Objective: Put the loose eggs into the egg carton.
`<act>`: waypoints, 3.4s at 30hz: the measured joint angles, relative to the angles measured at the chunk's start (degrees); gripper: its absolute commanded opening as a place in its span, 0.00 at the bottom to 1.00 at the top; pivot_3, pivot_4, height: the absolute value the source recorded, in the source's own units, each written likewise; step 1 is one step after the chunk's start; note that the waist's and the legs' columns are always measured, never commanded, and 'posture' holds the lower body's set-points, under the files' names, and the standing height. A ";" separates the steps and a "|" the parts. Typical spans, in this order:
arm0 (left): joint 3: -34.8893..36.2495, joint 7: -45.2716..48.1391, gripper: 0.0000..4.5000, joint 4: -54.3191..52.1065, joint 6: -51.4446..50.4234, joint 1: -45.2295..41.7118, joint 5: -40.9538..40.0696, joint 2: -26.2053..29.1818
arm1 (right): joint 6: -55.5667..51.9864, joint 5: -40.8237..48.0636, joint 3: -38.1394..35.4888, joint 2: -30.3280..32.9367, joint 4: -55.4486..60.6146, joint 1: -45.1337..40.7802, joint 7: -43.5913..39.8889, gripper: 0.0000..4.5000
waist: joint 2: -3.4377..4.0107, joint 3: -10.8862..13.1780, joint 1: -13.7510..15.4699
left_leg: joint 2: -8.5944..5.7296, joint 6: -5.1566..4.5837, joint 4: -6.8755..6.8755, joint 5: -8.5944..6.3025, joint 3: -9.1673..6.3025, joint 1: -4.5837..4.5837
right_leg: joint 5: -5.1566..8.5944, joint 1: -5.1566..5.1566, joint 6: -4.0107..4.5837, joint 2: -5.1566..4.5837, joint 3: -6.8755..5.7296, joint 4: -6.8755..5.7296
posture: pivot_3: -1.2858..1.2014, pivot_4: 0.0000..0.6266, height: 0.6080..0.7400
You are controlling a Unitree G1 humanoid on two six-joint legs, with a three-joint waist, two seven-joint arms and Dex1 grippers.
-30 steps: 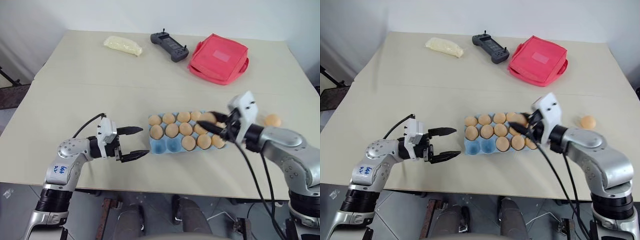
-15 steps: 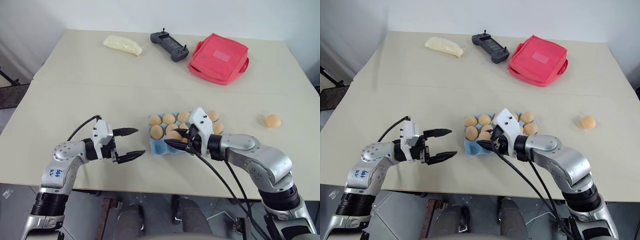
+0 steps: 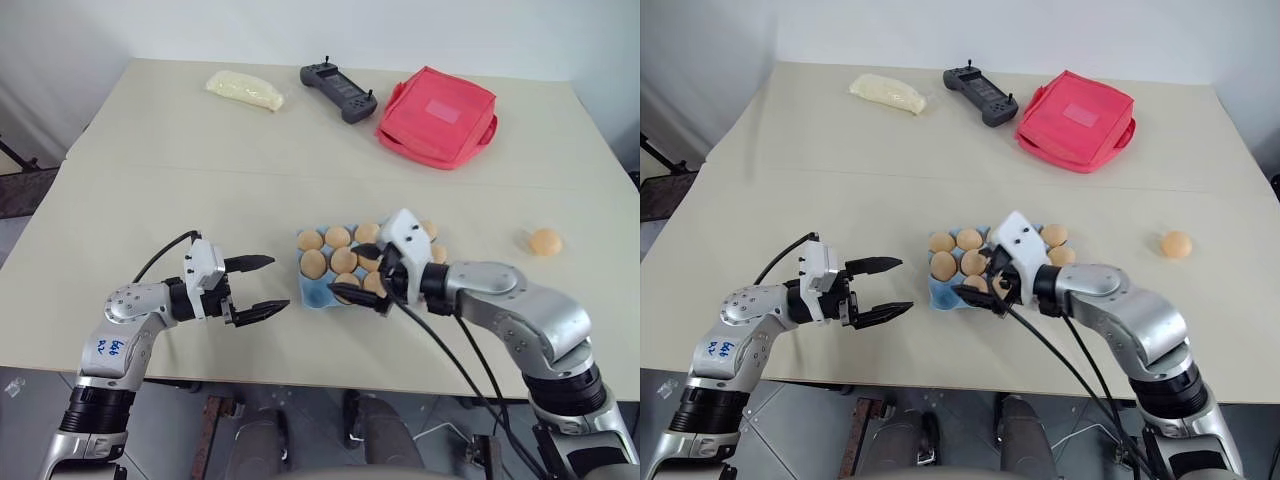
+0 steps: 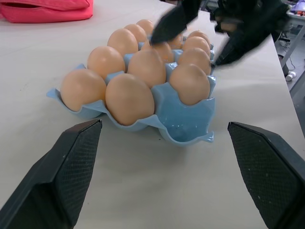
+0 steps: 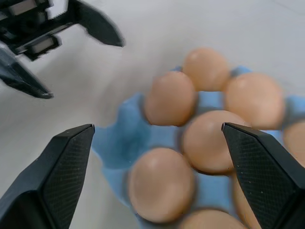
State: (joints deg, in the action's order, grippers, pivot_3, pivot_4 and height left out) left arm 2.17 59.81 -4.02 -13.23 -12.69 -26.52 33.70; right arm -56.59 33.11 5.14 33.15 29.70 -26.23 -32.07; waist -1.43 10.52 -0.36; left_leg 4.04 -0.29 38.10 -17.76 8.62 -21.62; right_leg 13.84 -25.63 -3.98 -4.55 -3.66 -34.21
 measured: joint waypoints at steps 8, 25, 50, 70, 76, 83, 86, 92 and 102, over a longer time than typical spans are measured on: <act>-0.50 0.79 1.00 0.81 0.18 -1.27 0.00 -0.28 | 2.29 1.58 -19.84 12.41 0.92 14.44 -5.01 0.99 | 0.00 0.00 0.46 | -0.21 -0.13 -0.02 -0.17 -0.06 -0.33 | -0.03 -0.05 -0.05 0.00 -0.23 0.35 | 0.52 0.24 1.00; 0.13 4.40 1.00 4.59 4.63 -0.12 -0.05 -0.01 | 7.95 -0.38 -45.66 9.61 -6.99 35.93 -3.06 0.99 | 0.02 -0.01 0.06 | -0.20 -0.16 0.06 -0.09 0.00 -0.20 | -0.04 0.00 -0.07 0.04 -0.18 0.28 | 0.52 0.24 1.00; 5.27 1.33 1.00 -2.54 1.77 2.18 -3.24 0.92 | 13.63 -6.11 -33.91 6.70 -25.90 11.88 7.93 0.99 | 0.05 0.00 -0.10 | -0.23 -0.13 0.06 -0.06 0.11 -0.12 | -0.07 -0.01 -0.10 0.02 -0.08 0.13 | 0.52 0.24 1.00; 4.41 -0.36 1.00 -4.92 0.66 2.13 -3.98 -1.14 | 31.42 -17.67 -25.11 4.14 -62.60 -8.38 12.54 0.99 | 0.10 0.01 -1.41 | -0.24 0.19 0.06 0.12 0.27 -0.01 | -0.08 -0.01 -0.13 0.03 0.04 -0.02 | 0.52 0.24 1.00; 3.98 -0.52 1.00 -4.94 0.67 2.13 -3.92 -1.15 | 35.56 -19.50 -24.75 4.00 -69.90 -11.33 13.30 0.99 | 0.13 0.04 -1.65 | -0.23 0.23 0.05 0.14 0.40 0.13 | -0.08 -0.01 -0.13 0.04 0.17 -0.14 | 0.52 0.24 1.00; 3.87 -1.01 1.00 -4.93 0.81 2.22 -3.72 -1.19 | 38.58 -20.02 -24.74 4.00 -76.97 -12.66 13.29 0.99 | 0.13 0.04 -1.65 | -0.23 0.24 0.05 0.15 0.48 0.19 | -0.08 -0.01 -0.13 0.04 0.28 -0.18 | 0.52 0.24 1.00; 3.32 -1.04 1.00 -4.73 1.00 1.97 -3.49 -1.61 | 40.71 -20.26 -24.78 3.96 -81.46 -14.96 13.45 0.91 | 0.13 0.04 -1.82 | -0.24 0.23 0.05 0.15 0.56 0.29 | -0.08 0.02 -0.13 0.04 0.38 -0.22 | 0.52 0.24 1.00; 3.21 -1.00 1.00 -4.54 1.33 1.16 -3.46 -1.73 | 41.85 -20.24 -24.79 3.23 -83.82 -16.72 13.48 0.47 | 0.13 0.04 -2.26 | -0.22 0.25 0.04 0.17 0.58 0.33 | -0.08 0.02 -0.13 0.04 0.46 -0.27 | 0.52 0.24 1.00; 3.69 -0.99 1.00 -4.53 1.37 2.01 -3.47 -1.12 | 29.81 -16.05 -24.05 2.61 -57.73 -10.13 9.39 0.35 | 0.21 0.08 -2.87 | 0.03 0.24 -0.02 0.14 0.63 0.34 | -0.08 -0.04 -0.14 0.03 0.52 -0.30 | 0.52 0.24 1.00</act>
State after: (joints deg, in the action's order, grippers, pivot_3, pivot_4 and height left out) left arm 5.86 58.83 -8.55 -11.86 -10.68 -29.99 32.58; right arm -26.78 17.06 -18.91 35.76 -28.03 -36.35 -22.69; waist -1.22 10.61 -3.23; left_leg 4.07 -0.05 38.08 -17.62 9.25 -21.28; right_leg 13.75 -25.67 -4.12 -4.52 -3.14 -34.51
